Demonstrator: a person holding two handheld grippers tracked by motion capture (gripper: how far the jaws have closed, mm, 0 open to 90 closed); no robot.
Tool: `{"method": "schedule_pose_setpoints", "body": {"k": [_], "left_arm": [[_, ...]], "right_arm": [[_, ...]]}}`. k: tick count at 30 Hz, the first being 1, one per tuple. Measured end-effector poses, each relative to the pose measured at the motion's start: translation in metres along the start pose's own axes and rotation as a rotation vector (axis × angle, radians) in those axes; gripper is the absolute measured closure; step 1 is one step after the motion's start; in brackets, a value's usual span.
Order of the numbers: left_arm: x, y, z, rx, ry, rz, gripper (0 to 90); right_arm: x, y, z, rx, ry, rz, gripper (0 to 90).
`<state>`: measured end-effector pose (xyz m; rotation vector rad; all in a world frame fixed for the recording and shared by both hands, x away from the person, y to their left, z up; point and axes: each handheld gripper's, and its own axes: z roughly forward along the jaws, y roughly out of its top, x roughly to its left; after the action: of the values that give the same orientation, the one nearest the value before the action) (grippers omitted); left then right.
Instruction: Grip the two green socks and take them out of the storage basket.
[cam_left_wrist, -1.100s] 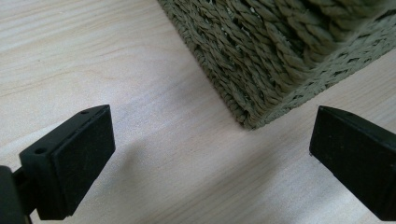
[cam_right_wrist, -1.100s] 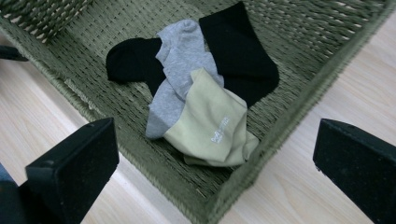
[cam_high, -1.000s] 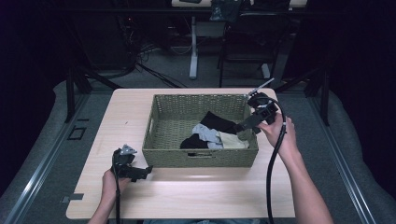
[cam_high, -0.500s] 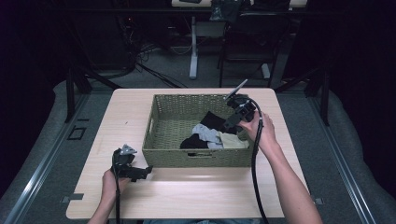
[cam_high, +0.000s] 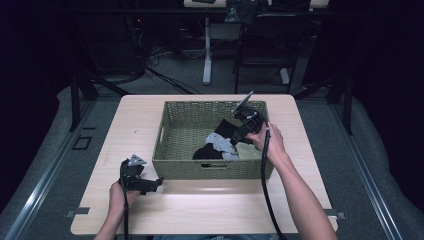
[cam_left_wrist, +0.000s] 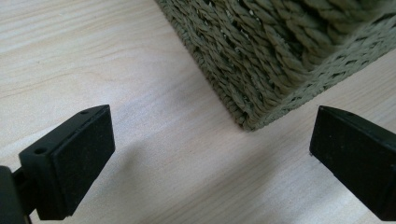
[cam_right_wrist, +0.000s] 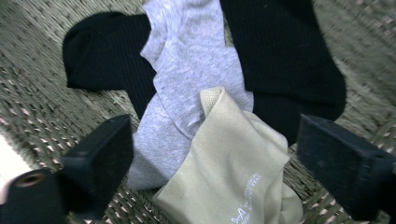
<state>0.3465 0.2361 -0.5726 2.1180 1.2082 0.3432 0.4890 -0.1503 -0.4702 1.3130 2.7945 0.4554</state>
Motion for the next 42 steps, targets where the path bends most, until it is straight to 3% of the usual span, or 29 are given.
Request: {"method": "schedule_pose_setpoints", "body": {"k": [10,19,21,24,26,28,33,35,42], "left_arm": [[0.0,0.0,0.001,0.0,0.004,0.001,0.0],[-0.001,0.001,0.0,0.007,-0.002,0.008,0.0],[-0.001,0.0,0.001,0.003,0.003,0.004,0.0],[-0.001,0.0,0.0,0.004,-0.001,0.006,0.1],[-0.001,0.0,0.0,0.008,-0.001,0.008,0.1],[-0.001,0.0,0.0,0.006,0.001,0.006,0.1],[-0.001,0.001,0.0,0.006,0.0,0.007,0.1],[-0.001,0.0,0.0,0.006,0.001,0.005,0.1],[-0.001,0.001,0.0,0.009,0.0,0.009,0.1]], "right_arm": [[0.0,0.003,0.026,0.063,-0.033,0.031,33.3],[0.0,0.005,0.04,0.095,-0.058,0.056,46.7],[-0.002,0.006,0.042,0.118,-0.068,0.052,57.9],[-0.003,0.005,0.043,0.101,-0.05,0.074,74.7],[-0.003,0.005,0.04,0.098,-0.043,0.083,83.5],[-0.004,0.004,0.035,0.088,-0.047,0.081,85.0],[-0.004,0.004,0.014,0.062,-0.047,0.082,86.2],[-0.002,0.003,0.003,0.021,-0.042,0.086,86.1],[0.002,0.006,-0.029,-0.034,-0.043,0.066,86.2]]}}
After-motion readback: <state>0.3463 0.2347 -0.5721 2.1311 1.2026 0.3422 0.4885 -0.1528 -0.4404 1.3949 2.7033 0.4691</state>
